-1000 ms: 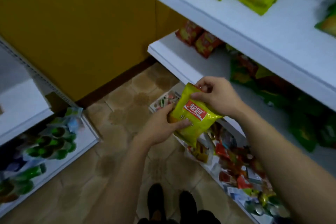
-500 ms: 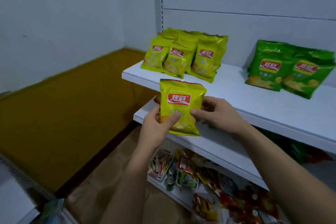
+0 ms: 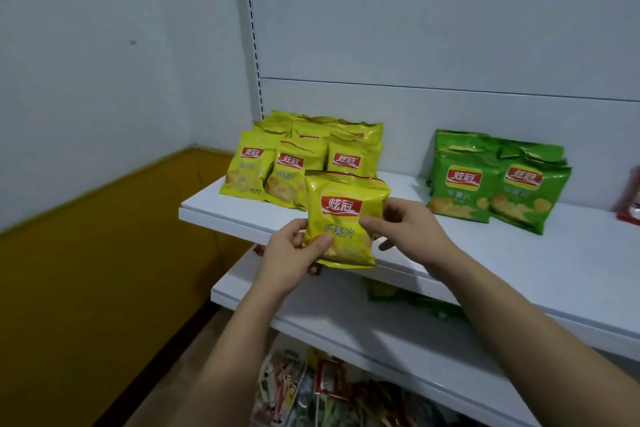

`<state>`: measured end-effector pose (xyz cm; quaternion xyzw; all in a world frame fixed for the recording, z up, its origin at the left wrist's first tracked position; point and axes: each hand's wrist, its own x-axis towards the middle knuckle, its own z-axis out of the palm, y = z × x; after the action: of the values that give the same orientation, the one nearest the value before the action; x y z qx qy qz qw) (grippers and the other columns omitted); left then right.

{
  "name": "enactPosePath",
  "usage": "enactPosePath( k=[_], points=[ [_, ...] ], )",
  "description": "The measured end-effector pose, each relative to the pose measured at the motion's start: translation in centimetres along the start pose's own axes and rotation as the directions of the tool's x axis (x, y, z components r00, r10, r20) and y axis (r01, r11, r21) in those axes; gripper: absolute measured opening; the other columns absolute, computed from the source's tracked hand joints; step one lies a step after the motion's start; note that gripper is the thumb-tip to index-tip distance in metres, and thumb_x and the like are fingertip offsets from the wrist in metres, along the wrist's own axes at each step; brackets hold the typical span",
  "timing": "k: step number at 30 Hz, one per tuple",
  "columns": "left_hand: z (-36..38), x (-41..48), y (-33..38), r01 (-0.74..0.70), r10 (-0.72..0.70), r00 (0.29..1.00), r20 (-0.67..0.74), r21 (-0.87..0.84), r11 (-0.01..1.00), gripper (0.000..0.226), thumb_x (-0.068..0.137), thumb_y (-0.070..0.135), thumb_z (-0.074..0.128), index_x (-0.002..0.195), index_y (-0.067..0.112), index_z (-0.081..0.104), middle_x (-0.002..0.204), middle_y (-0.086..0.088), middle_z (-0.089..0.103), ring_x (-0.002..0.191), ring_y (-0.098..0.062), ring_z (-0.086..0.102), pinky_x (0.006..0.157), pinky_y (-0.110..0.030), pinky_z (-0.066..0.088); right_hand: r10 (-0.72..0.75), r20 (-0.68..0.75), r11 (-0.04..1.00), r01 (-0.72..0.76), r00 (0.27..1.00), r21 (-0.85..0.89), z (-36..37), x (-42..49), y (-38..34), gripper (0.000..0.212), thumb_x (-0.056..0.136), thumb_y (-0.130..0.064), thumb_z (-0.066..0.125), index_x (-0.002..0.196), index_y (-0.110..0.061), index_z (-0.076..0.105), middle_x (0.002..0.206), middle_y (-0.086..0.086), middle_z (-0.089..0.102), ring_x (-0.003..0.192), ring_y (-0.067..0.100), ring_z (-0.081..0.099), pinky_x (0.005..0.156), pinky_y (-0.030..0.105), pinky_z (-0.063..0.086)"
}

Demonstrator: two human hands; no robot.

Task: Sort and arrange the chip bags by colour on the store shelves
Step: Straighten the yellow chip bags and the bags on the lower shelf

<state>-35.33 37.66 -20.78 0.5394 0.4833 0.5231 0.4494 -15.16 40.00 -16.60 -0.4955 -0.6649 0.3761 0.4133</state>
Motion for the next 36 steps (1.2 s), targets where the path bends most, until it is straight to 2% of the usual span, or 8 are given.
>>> enactPosePath(
  k=[4,8,12,20,23,27,33,36],
  points=[
    [-0.5,5.0,-0.4,-0.009,0.016,0.999,-0.029,0.237,0.972,0.039,0.076,0.04,0.078,0.107,0.021,0.064,0.106,0.001,0.07,0.091,-0.016,0.068,0.077,-0.034,0.054,0.009,-0.06,0.999,-0.012,0.998,-0.038,-1.2,4.8,0.9,0.005,0.084,-0.02,0.072,0.088,-0.016,0.071,0.081,0.005,0.07,0.076,0.024,0.069,0.064,0.036,0.059],
    [-1.2,9.9,-1.5,-0.003,0.097,0.98,-0.175,0.47,0.883,0.034,0.082,0.036,0.073,0.111,0.024,0.061,0.114,0.008,0.063,0.1,-0.011,0.061,0.087,-0.031,0.049,0.022,-0.176,0.998,-0.033,0.984,-0.061,-1.3,9.4,2.5,0.01,0.083,-0.02,0.072,0.092,-0.022,0.067,0.082,0.0,0.069,0.076,0.026,0.069,0.067,0.041,0.059],
    [-1.8,13.1,-3.2,-0.009,0.181,0.963,-0.198,0.65,0.76,0.041,0.084,0.033,0.071,0.12,0.018,0.058,0.123,-0.001,0.056,0.113,-0.019,0.053,0.092,-0.033,0.044,-0.013,-0.267,0.966,-0.056,0.964,-0.252,0.0,12.2,4.3,0.023,0.077,-0.033,0.074,0.09,-0.022,0.058,0.083,-0.003,0.065,0.076,0.022,0.064,0.07,0.042,0.054],
    [-1.7,14.7,-4.7,0.001,0.212,0.957,-0.197,0.734,0.679,0.039,0.087,0.034,0.065,0.123,0.024,0.054,0.128,0.001,0.049,0.116,-0.021,0.048,0.093,-0.039,0.045,-0.068,-0.339,0.947,-0.046,0.938,-0.319,0.5,14.0,4.7,0.027,0.078,-0.032,0.074,0.089,-0.016,0.055,0.083,-0.001,0.06,0.078,0.02,0.055,0.064,0.033,0.039],
    [-1.9,14.7,-4.7,-0.029,0.232,0.957,-0.174,0.738,0.675,0.039,0.087,0.036,0.064,0.123,0.025,0.053,0.127,0.001,0.049,0.116,-0.02,0.048,0.092,-0.039,0.045,-0.032,-0.356,0.942,-0.091,0.934,-0.323,0.8,13.7,4.7,0.027,0.079,-0.033,0.072,0.09,-0.016,0.054,0.087,-0.001,0.06,0.08,0.02,0.056,0.066,0.035,0.044],
    [-2.4,14.4,-4.4,-0.071,0.221,0.97,-0.105,0.742,0.666,0.043,0.089,0.039,0.062,0.127,0.023,0.052,0.129,0.002,0.049,0.118,-0.018,0.048,0.091,-0.036,0.044,0.044,-0.358,0.935,-0.165,0.933,-0.314,1.7,12.6,4.6,0.029,0.081,-0.037,0.068,0.095,-0.017,0.052,0.096,0.0,0.06,0.084,0.02,0.056,0.063,0.031,0.036],
    [-3.8,12.7,-3.5,-0.182,0.287,0.958,0.003,0.781,0.598,0.047,0.09,0.043,0.059,0.13,0.021,0.051,0.131,-0.001,0.051,0.118,-0.022,0.047,0.091,-0.04,0.044,0.116,-0.394,0.894,-0.269,0.912,-0.359,2.3,10.9,3.8,0.071,0.077,-0.048,0.07,0.134,-0.015,0.042,0.128,0.005,0.053,0.108,0.023,0.057,0.08,0.033,0.044],
    [-4.6,10.9,-3.2,-0.226,0.323,0.945,0.05,0.813,0.536,0.049,0.091,0.045,0.056,0.132,0.02,0.05,0.133,-0.001,0.05,0.119,-0.025,0.046,0.092,-0.041,0.041,-0.031,-0.398,0.847,-0.187,0.917,-0.497,2.7,8.4,3.1,0.078,0.077,-0.045,0.072,0.14,-0.013,0.038,0.137,0.007,0.046,0.122,0.024,0.047,0.095,0.04,0.044]
  ],
)
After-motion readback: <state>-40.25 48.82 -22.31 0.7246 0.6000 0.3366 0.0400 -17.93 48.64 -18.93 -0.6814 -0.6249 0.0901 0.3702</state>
